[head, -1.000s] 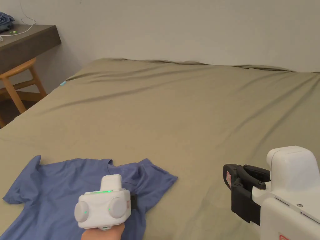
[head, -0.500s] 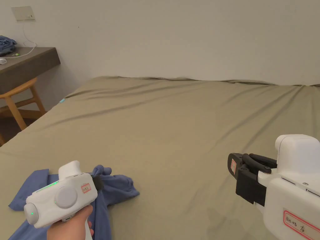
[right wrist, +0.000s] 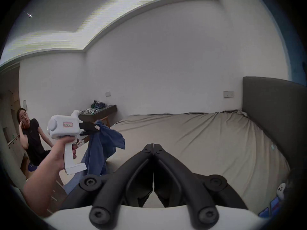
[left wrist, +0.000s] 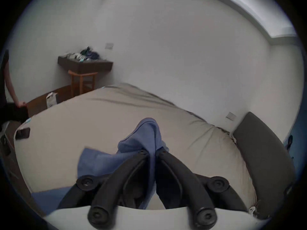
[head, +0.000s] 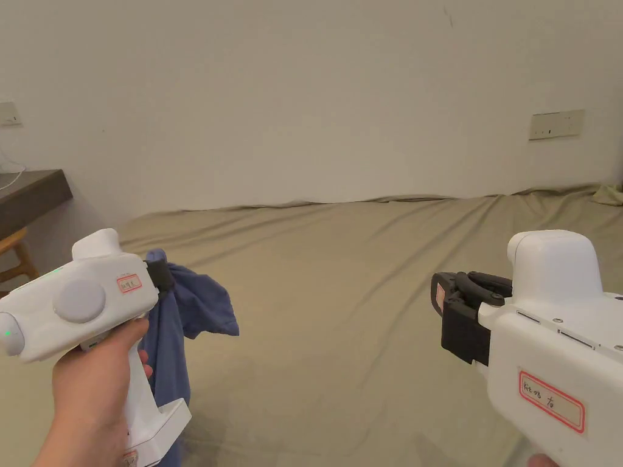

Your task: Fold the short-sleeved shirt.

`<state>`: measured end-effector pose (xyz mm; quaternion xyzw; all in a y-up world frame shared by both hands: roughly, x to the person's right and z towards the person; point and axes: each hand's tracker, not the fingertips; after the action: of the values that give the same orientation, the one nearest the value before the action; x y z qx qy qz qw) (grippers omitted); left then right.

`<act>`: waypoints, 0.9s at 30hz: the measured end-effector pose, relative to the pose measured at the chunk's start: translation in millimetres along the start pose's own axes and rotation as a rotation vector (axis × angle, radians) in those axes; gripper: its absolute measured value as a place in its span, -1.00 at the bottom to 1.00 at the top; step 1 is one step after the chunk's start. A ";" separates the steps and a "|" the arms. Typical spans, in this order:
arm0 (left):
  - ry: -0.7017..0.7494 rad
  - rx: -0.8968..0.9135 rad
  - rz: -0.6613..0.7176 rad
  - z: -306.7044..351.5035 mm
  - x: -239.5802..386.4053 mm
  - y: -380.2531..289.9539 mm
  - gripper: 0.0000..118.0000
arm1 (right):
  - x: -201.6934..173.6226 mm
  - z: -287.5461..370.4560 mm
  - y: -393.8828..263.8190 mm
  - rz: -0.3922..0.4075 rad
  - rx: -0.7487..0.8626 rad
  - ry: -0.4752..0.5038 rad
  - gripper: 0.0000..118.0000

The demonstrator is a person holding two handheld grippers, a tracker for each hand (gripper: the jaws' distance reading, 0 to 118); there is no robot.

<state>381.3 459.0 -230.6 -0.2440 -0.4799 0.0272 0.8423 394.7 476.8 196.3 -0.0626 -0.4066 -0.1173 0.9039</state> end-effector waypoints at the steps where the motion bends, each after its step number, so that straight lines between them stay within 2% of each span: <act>1: -0.033 0.001 -0.018 3.0 21.2 3.5 -0.94 | 8.5 9.2 2.7 -0.002 0.014 -0.024 -0.96; 7: -0.233 -0.016 -0.142 6.8 157.3 1.8 -0.94 | 66.7 63.9 11.6 -0.043 0.083 -0.181 -0.96; 14: -0.432 -0.146 -0.196 -14.2 302.7 -51.2 -0.94 | 123.7 128.2 23.5 -0.058 0.156 -0.361 -0.96; 19: -0.524 -0.274 -0.241 -31.4 371.4 -112.1 -0.94 | 150.2 164.1 27.9 -0.051 0.183 -0.463 -0.96; 23: -0.538 -0.378 -0.316 -36.9 410.7 -179.7 -0.94 | 165.7 177.2 25.6 -0.056 0.185 -0.497 -0.96; 27: -0.539 -0.567 -0.372 -52.9 426.0 -268.7 -0.94 | 178.6 175.4 19.7 -0.069 0.176 -0.521 -0.96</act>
<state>603.3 321.5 203.4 -0.3594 -0.7070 -0.1951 0.5770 388.1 503.6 445.9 0.0019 -0.6359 -0.0921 0.7662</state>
